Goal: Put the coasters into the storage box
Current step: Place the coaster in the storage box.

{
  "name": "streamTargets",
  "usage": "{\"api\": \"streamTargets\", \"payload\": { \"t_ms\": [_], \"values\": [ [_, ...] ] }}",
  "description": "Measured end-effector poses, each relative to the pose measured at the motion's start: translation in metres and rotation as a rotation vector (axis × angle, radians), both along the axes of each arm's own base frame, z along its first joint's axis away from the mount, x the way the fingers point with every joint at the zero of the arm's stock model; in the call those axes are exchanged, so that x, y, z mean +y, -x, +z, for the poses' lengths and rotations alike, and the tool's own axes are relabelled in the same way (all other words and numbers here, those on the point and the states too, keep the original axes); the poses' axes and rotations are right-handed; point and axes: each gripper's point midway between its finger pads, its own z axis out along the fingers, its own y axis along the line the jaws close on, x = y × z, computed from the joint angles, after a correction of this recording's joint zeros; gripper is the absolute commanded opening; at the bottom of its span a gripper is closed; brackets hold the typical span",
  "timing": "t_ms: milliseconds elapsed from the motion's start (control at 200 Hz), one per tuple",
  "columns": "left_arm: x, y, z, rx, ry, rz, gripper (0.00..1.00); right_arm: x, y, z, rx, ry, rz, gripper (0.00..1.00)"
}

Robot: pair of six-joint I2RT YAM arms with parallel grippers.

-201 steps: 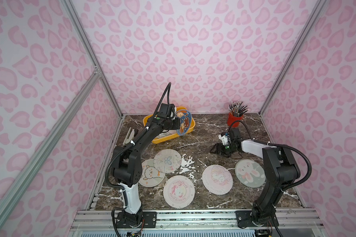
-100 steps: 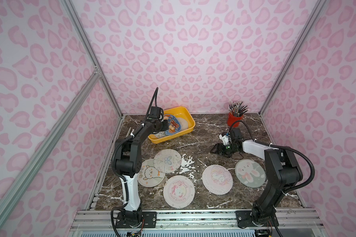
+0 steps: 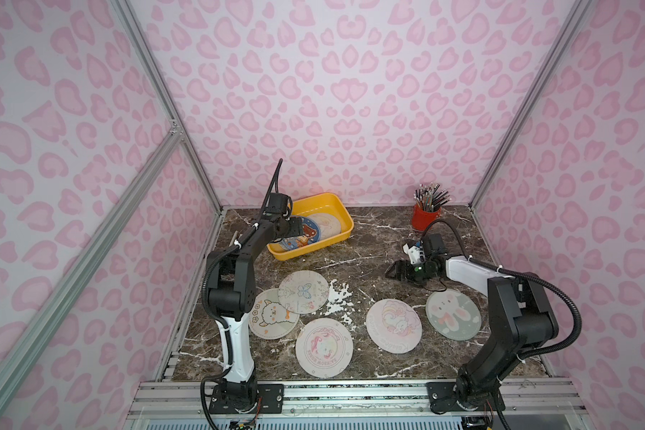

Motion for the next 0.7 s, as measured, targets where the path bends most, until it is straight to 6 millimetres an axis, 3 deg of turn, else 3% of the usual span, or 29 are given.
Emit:
{"api": "streamTargets", "payload": {
  "t_ms": [430,700],
  "values": [
    [-0.036,0.065,0.023,0.012,0.092,-0.061,0.92,-0.031,0.046,0.007,0.029,0.115,-0.133,0.86],
    [-0.091,0.124,0.023,0.068,0.150,-0.194,0.92,-0.041,0.099,0.003,0.090,0.161,-0.212,0.90]
  ]
}}
